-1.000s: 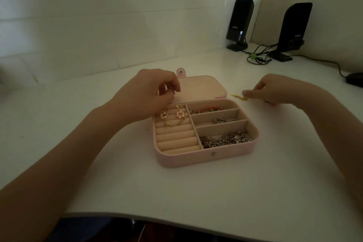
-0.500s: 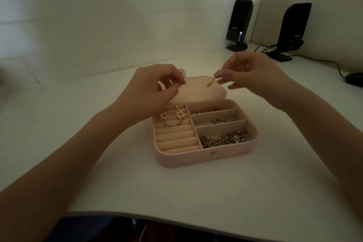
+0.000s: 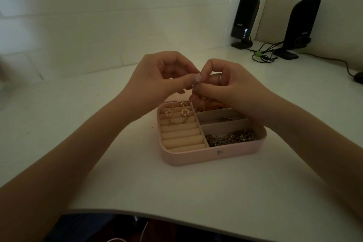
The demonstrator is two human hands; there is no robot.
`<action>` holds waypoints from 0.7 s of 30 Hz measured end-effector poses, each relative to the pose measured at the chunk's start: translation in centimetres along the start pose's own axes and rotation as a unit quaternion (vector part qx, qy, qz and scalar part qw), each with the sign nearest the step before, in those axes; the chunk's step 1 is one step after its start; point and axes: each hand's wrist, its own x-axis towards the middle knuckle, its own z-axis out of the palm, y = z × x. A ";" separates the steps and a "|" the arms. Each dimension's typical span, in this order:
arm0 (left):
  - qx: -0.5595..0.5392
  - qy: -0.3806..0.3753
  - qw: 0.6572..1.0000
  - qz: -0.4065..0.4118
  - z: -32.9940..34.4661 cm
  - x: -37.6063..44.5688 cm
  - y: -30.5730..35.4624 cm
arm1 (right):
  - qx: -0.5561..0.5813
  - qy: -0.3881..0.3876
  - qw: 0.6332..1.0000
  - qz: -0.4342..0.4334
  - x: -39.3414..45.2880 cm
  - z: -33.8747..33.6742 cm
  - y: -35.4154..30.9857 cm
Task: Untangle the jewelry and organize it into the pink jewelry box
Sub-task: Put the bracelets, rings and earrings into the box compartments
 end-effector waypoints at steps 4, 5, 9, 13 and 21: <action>0.010 -0.005 1.000 -0.007 -0.1 0.0 0.0 | -0.042 -0.001 0.999 0.002 0.0 -0.2 -0.1; 0.013 -0.008 1.000 -0.010 -0.1 0.0 0.0 | -0.045 -0.003 0.999 0.004 -0.1 -0.2 -0.1; 0.007 -0.001 1.000 -0.017 -0.7 0.1 0.3 | -0.060 0.009 0.998 0.001 0.0 -0.2 -0.2; 0.009 -0.012 0.999 -0.035 -1.2 0.2 0.4 | -0.103 0.046 0.993 -0.042 0.1 -0.2 -0.2; 0.100 0.004 0.995 -0.010 -1.4 -1.9 0.8 | -0.148 0.032 0.986 -0.072 -0.4 0.8 -0.3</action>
